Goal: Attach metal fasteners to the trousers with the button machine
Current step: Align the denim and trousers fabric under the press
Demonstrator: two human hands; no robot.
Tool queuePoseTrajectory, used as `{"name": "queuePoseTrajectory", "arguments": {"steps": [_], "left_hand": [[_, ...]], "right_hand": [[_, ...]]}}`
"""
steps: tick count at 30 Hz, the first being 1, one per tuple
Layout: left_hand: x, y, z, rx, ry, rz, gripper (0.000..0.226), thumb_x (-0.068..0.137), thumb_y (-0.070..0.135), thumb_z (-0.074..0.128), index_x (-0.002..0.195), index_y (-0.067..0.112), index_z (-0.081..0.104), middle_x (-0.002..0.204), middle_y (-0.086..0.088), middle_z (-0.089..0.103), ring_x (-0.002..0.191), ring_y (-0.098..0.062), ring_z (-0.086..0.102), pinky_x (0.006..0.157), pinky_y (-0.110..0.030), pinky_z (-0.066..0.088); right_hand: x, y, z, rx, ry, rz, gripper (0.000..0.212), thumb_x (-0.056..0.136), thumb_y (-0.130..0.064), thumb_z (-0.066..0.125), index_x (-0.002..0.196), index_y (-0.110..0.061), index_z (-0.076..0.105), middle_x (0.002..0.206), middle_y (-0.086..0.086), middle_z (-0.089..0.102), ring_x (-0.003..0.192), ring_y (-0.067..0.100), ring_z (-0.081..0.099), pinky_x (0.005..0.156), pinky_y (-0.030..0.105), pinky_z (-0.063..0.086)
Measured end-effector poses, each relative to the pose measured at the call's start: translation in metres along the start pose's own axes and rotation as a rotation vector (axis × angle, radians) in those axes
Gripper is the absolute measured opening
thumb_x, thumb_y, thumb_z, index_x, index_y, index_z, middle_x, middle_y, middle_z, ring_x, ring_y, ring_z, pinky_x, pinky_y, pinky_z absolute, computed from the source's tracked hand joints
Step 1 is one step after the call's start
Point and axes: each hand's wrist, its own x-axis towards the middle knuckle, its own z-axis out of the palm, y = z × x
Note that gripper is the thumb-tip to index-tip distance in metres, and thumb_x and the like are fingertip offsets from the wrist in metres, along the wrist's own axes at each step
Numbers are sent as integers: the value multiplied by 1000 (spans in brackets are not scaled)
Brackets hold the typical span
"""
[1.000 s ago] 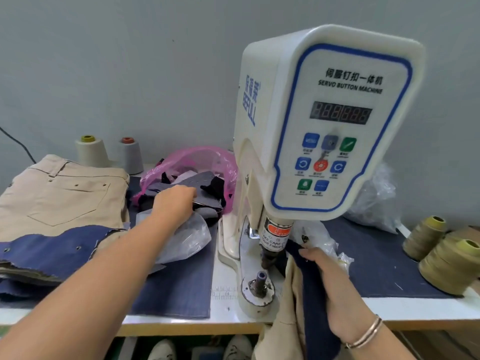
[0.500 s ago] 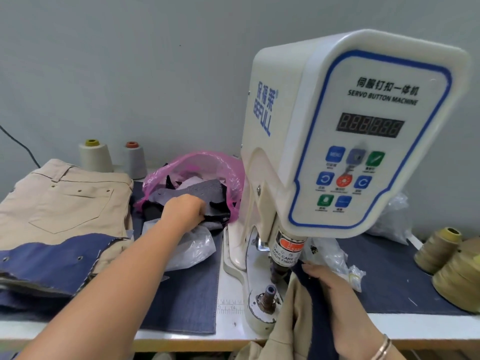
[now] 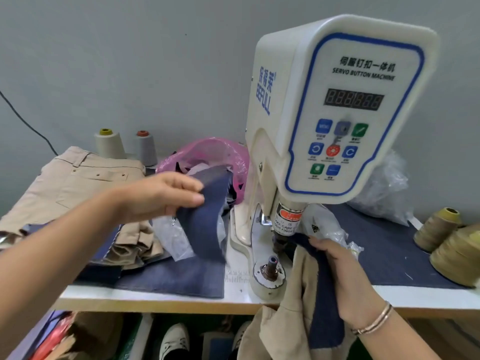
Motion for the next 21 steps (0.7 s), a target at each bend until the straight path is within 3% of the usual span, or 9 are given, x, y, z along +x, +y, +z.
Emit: {"name": "queuePoseTrajectory", "arguments": {"steps": [3, 5, 9, 11, 14, 18, 21], "left_hand": [[-3, -19, 48, 101, -267, -104, 27, 87, 21, 64, 94, -4, 69, 106, -1, 68, 104, -16, 63, 95, -28, 48], [4, -33, 81, 164, -315, -139, 18, 88, 16, 60, 90, 4, 73, 121, 5, 60, 118, -14, 55, 103, -25, 41], [15, -46, 113, 165, -346, -279, 17, 88, 7, 61, 81, 16, 74, 112, -1, 57, 98, -10, 57, 91, -26, 46], [17, -44, 113, 120, -447, -422, 31, 92, 2, 57, 76, 22, 74, 96, -4, 65, 86, -11, 61, 86, -24, 49], [16, -42, 119, 141, -569, -568, 31, 94, 5, 55, 78, 22, 74, 79, 6, 70, 77, -7, 64, 83, -21, 51], [12, -49, 133, 57, -390, -533, 8, 88, 17, 63, 80, 16, 67, 83, 1, 60, 87, -19, 52, 91, -28, 39], [13, -51, 134, -246, -130, -478, 6, 88, 18, 62, 91, 14, 66, 94, -1, 64, 89, -15, 58, 91, -31, 42]], "right_hand": [[-3, 0, 3, 70, -84, -33, 33, 78, -28, 60, 103, -12, 74, 107, 16, 70, 97, 32, 67, 89, 42, 51], [-6, 2, 6, 122, -126, -49, 34, 81, -28, 57, 104, -11, 74, 108, 16, 70, 98, 31, 68, 83, 41, 55], [-12, -1, 13, 237, -153, -213, 30, 81, -22, 53, 94, -12, 77, 101, 10, 73, 92, 21, 71, 68, 28, 57], [-13, -3, 16, 295, -127, -245, 30, 82, -22, 52, 93, -12, 78, 102, 10, 73, 92, 22, 71, 66, 29, 57], [-14, -1, 20, 339, -32, -208, 26, 87, -24, 55, 86, -13, 79, 93, 10, 73, 82, 23, 71, 64, 31, 58], [-13, -2, 28, 427, 51, -236, 22, 91, -24, 55, 78, -13, 69, 64, 2, 66, 58, 14, 66, 54, 24, 53], [-13, -4, 25, 370, 41, -274, 20, 91, -26, 56, 90, -6, 60, 80, 13, 60, 70, 25, 60, 69, 34, 48]]}}
